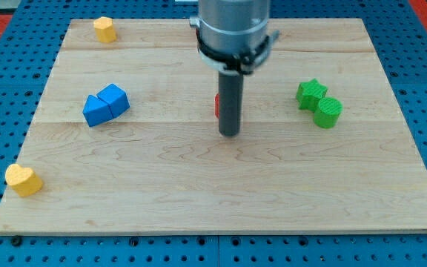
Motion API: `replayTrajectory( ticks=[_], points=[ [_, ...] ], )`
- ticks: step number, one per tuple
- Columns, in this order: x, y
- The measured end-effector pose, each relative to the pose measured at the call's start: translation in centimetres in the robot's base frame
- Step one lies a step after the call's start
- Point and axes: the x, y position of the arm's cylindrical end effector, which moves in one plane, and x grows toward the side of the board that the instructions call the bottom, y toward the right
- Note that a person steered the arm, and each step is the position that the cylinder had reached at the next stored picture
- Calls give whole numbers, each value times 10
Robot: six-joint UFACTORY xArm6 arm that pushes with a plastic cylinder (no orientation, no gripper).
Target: Move red circle below the red star
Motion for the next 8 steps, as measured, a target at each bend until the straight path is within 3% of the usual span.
replayTrajectory(
  ticks=[1,2,4,6,7,8],
  points=[
    [15,-27],
    [-24,-44],
    [-87,7],
    [-101,61],
    [-142,18],
    [-151,0]
  ],
)
